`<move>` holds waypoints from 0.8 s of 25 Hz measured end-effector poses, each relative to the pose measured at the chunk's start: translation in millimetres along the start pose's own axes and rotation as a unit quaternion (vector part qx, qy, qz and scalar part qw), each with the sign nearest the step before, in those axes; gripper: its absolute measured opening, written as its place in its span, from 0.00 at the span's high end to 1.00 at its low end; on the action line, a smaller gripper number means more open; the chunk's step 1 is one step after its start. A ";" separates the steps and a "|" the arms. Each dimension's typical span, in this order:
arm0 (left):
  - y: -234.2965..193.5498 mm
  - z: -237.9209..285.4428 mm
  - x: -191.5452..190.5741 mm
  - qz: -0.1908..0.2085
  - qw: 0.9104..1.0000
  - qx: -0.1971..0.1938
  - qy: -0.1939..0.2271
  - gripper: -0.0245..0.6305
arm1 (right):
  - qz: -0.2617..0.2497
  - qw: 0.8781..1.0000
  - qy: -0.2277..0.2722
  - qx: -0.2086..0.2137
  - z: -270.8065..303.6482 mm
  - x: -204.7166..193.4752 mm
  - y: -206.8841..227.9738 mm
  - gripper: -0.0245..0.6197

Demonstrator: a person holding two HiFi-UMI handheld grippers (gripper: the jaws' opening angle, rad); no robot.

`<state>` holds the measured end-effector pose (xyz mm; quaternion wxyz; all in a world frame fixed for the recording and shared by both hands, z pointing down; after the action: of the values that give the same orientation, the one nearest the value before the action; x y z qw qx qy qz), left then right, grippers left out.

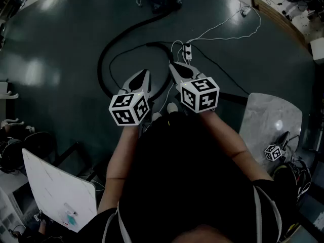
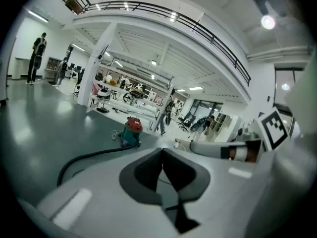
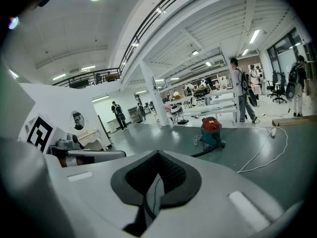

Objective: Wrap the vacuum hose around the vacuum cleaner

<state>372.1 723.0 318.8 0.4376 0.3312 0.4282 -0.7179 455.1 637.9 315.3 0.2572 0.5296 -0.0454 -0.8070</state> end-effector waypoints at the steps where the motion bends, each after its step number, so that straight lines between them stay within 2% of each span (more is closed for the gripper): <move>1: -0.2 0.5 0.0 0.001 1.000 -0.002 -0.001 0.95 | -0.001 1.000 -0.001 -0.001 0.6 -0.5 -0.2 0.97; 12: -9.4 -7.7 -6.9 0.001 1.000 0.001 -0.008 0.95 | 0.009 1.000 -0.009 0.002 9.0 -11.1 -8.6 0.97; 16: -17.3 -14.2 -14.5 -0.013 1.000 0.003 -0.011 0.95 | 0.022 1.000 -0.010 0.005 13.5 -17.6 -14.1 0.97; 20: -21.7 -20.1 -19.7 0.008 1.000 -0.006 -0.022 0.95 | 0.021 1.000 -0.019 0.008 24.0 -23.5 -24.5 0.97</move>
<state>362.1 753.4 334.3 0.4547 0.3158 0.4203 -0.7189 432.3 665.1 336.8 0.2691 0.5151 -0.0677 -0.8110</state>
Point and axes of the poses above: the fingertips, and each gripper's own axes: z forward along the fingers, y to its right, x out of its top, the point moved 3 cm from there along -z, backward along the fingers, and after that the axes turned 3 degrees about z, right-handed, at the moved point
